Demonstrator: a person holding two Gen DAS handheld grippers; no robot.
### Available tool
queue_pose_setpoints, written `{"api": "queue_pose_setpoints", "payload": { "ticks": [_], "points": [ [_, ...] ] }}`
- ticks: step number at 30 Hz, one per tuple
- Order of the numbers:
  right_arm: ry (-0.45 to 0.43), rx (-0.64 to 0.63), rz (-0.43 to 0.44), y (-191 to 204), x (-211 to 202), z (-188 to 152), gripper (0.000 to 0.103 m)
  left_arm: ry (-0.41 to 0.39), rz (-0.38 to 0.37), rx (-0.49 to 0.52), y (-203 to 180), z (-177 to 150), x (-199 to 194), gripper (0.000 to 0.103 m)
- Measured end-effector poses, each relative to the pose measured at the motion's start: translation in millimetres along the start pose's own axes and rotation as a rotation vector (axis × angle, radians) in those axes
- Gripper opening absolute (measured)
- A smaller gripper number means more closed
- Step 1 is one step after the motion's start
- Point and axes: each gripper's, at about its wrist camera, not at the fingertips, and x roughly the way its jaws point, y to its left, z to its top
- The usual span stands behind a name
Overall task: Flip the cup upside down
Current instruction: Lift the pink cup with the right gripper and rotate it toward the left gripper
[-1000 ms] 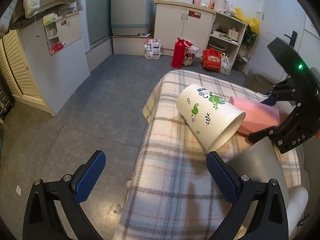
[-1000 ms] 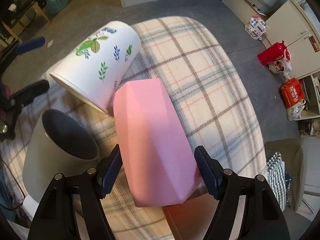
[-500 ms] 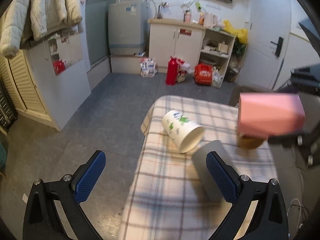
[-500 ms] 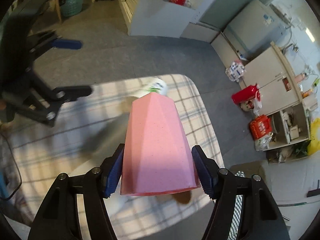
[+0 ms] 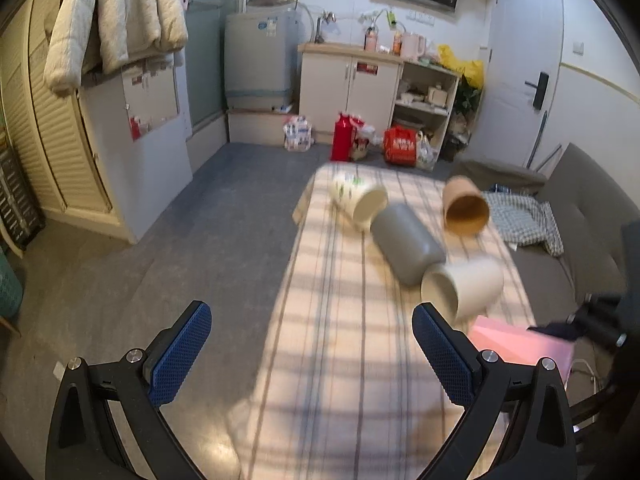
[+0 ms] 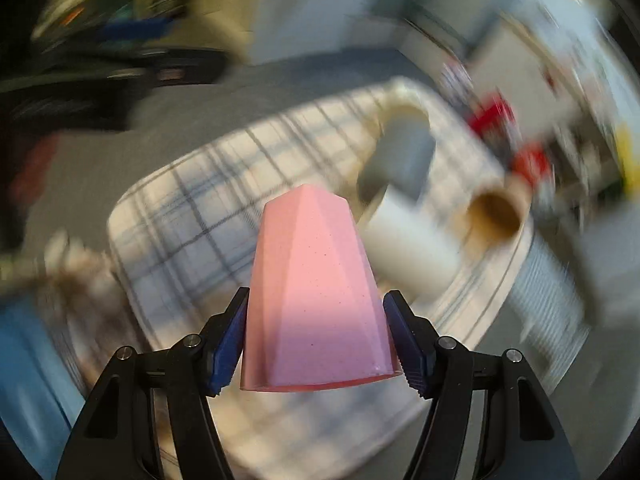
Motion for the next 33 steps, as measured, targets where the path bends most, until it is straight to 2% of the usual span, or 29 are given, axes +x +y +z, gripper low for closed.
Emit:
{"api": "queue_pose_setpoints", "payload": {
  "ticks": [5,8,12,15,23,26,33],
  "points": [
    [0.04,0.373,-0.052,12,21,-27,0.066,0.051,-0.006,0.012,-4,-32,8,0.103],
    [0.049,0.481,-0.085,18,27,-41,0.066,0.065,-0.013,0.011,-4,-40,9,0.103],
    [0.067,0.533,-0.096,20,39,-48,0.066,0.069,-0.018,0.024,-5,-43,11,0.103],
    [0.076,0.525,-0.098,22,41,-50,0.066,0.079,-0.02,0.021,-4,-47,14,0.103],
    [0.053,0.541,-0.056,16,43,-55,0.068,0.087,-0.005,0.04,-11,-48,10,0.103],
    [0.013,0.528,-0.06,16,34,-57,0.088,0.092,0.002,0.053,-17,-47,6,0.103],
    [-0.09,0.527,-0.086,0,0,-66,0.089,0.1,0.023,0.097,-37,-41,-2,0.103]
  ]
}}
